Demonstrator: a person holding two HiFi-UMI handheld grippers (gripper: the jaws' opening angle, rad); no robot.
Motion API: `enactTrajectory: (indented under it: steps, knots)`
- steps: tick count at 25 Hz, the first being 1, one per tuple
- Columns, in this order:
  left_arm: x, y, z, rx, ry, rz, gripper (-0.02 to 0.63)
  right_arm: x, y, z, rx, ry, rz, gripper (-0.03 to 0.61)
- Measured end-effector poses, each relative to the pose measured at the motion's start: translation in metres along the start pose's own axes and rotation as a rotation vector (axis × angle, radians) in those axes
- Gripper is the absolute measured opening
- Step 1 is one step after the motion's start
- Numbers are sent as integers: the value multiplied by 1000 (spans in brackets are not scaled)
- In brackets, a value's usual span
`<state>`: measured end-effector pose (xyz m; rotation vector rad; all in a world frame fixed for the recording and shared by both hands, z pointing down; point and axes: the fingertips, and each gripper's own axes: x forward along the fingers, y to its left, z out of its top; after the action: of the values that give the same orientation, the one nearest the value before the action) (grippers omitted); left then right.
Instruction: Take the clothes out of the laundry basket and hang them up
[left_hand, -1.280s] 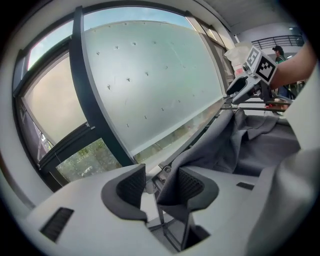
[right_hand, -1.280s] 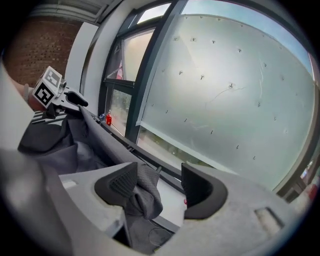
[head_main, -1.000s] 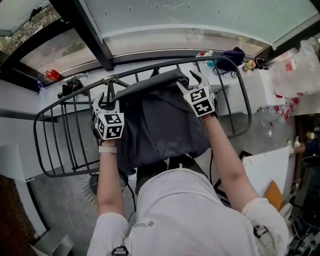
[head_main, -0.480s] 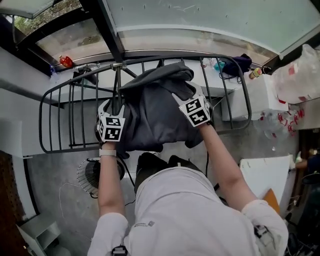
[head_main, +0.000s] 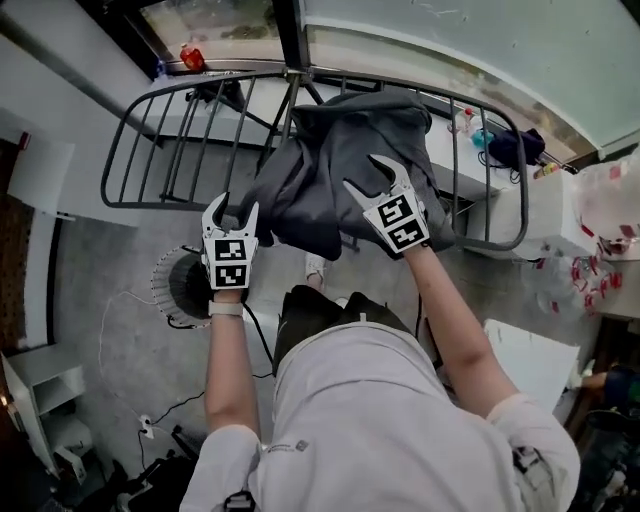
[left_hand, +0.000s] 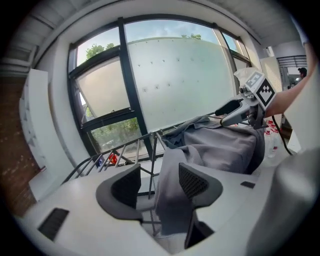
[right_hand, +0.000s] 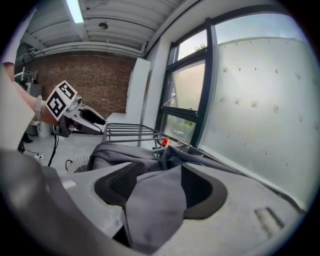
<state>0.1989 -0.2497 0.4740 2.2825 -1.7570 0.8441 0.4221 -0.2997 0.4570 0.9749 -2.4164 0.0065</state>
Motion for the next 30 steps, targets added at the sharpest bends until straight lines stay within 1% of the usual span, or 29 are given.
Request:
enactTrajectory:
  steps: [2,5,9,11,14,18,24,27,30]
  knots:
    - [-35,3,-23,-40,2,48,230,1,33,8,-20,-26,63,262]
    - [-81,11,-60,-99,27,111,229,4,80,19,-44,-53,142,262]
    - [-136,26,-108,-203,62,203,229,12,147,34,-72,-85,268,262]
    - [-161,36,-134,-254,75,248,229,20,183,38,-95,-90,333,262]
    - [-196,54,-170,-305,94,308,229,32,235,47,-145,-91,420,262]
    - [-240,82,-217,-377,120,376,229,51,308,53,-212,-63,547,262]
    - [-292,133,-289,-458,152,403,229,99,420,57,-258,31,676,262]
    - [-309,149,-327,-506,165,389,229,125,470,45,-324,101,722,262]
    - [-322,157,-363,-525,205,376,229,151,511,26,-400,180,765,262]
